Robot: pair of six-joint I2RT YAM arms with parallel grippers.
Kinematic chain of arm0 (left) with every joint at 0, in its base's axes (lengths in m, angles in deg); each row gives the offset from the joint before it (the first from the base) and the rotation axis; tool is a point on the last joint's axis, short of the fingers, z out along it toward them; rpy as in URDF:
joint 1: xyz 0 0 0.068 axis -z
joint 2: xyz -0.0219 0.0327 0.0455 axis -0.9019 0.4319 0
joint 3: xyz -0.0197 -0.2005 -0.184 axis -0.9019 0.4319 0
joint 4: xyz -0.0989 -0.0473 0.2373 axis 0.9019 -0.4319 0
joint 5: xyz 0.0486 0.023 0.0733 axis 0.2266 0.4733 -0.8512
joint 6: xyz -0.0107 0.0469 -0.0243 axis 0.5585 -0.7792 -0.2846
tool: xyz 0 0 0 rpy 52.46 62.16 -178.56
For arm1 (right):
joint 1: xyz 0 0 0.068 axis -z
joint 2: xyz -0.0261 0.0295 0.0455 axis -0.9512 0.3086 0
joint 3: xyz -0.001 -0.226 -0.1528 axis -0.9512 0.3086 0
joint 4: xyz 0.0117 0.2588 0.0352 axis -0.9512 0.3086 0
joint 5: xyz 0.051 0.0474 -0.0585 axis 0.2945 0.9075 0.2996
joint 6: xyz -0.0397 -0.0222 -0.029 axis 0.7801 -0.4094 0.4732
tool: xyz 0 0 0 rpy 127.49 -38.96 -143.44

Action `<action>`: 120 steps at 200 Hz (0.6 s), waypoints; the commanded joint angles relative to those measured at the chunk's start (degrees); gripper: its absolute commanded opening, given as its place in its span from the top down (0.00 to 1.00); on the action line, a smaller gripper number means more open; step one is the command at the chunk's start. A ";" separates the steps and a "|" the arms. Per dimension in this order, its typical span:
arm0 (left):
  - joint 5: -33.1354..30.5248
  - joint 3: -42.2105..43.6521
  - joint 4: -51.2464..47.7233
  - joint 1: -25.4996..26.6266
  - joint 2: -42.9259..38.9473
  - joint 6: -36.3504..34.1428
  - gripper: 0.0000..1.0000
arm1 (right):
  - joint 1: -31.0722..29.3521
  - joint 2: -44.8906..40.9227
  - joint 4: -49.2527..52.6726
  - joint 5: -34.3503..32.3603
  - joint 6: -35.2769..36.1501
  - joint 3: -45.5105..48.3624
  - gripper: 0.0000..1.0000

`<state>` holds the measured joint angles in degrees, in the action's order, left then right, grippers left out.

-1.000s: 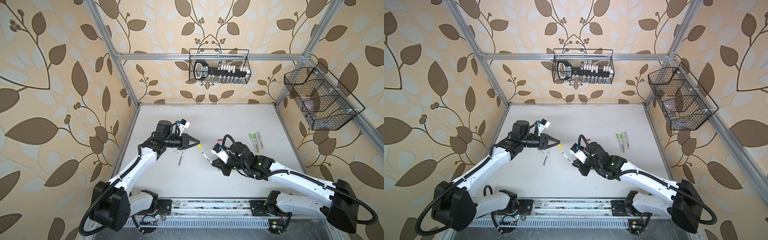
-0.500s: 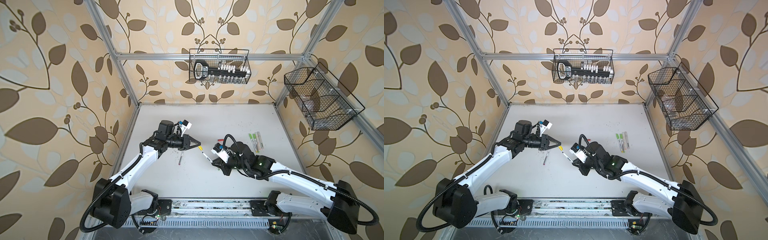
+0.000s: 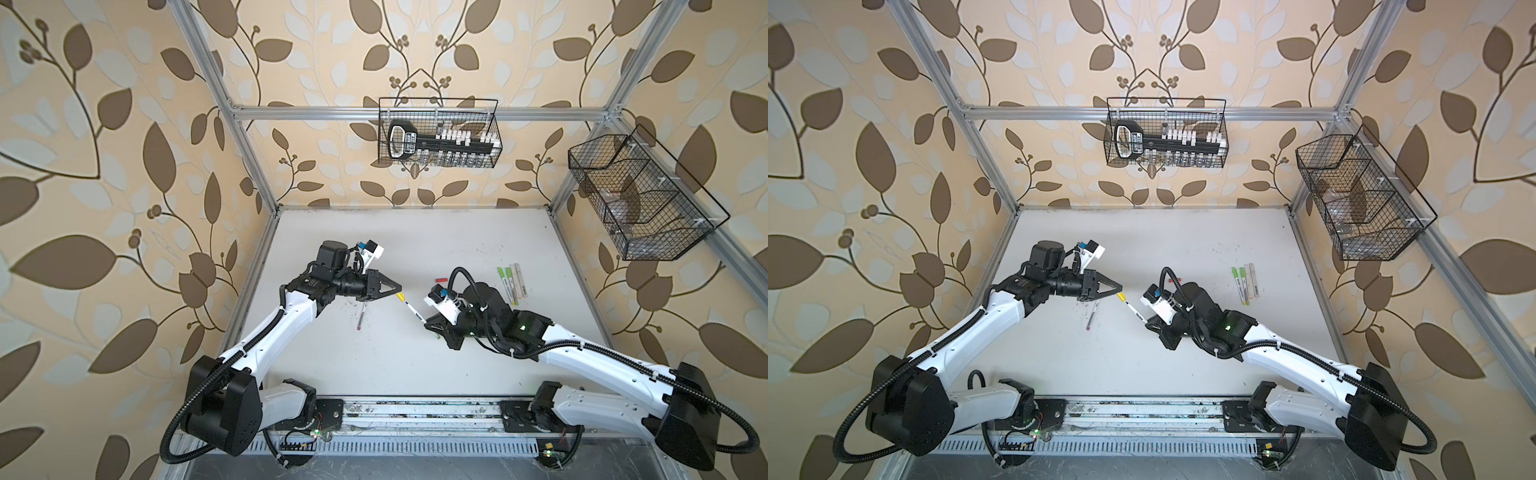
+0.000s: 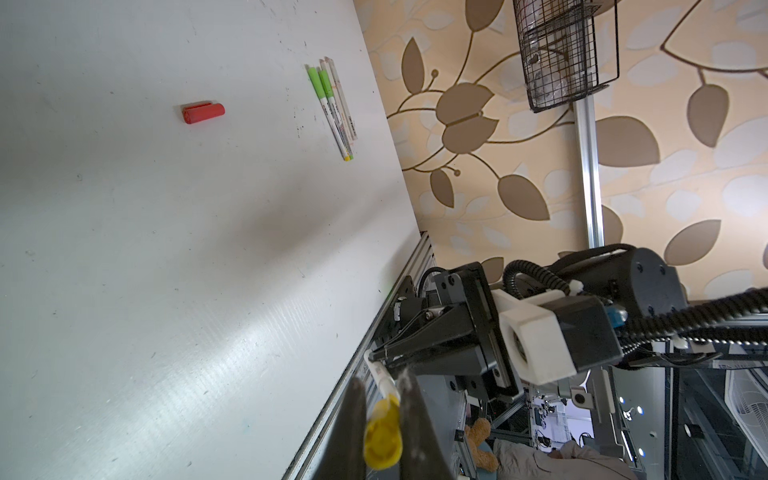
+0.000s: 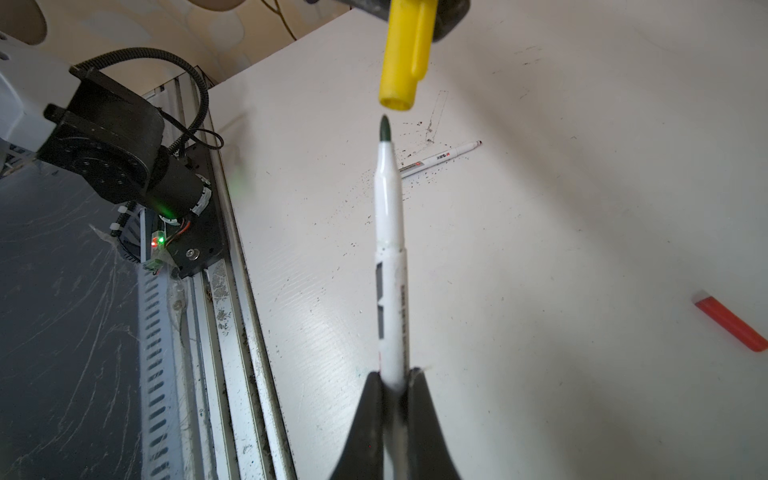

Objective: Insert the pens into the pen caps
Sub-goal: 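Raise the white marker tip-up toward the yellow cap in the left gripper, then push the marker tip up into the yellow cap with the right gripper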

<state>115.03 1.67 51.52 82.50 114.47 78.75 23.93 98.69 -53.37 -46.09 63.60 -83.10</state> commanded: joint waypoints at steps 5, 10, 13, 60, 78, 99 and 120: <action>0.84 -2.21 0.92 0.63 -0.06 -0.88 1.00 | 0.20 0.16 -0.18 0.59 1.57 -1.84 0.98; 0.80 -2.12 0.95 0.71 -0.19 -0.88 1.00 | 0.20 0.26 -0.06 0.46 1.59 -1.94 0.98; 0.84 -2.12 0.99 0.72 -0.16 -0.87 1.00 | 0.20 0.36 -0.03 0.49 1.56 -2.02 0.98; 1.11 -1.90 1.42 0.90 -0.41 -0.55 1.00 | 0.16 0.90 -0.35 0.35 1.56 -2.21 0.98; 1.61 -1.86 1.67 0.97 -0.52 -0.42 1.00 | 0.20 1.08 -0.34 0.31 1.57 -2.18 0.98; 1.90 -1.72 2.15 0.99 -0.46 -0.11 1.00 | 0.20 1.16 -0.45 0.26 1.61 -2.36 0.98; 2.05 -1.77 1.97 1.33 -0.02 -0.18 1.00 | 0.20 1.18 -0.62 0.24 1.61 -2.71 0.98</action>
<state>115.27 1.67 52.08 82.89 114.47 78.82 23.93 99.30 -53.39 -46.11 63.60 -83.36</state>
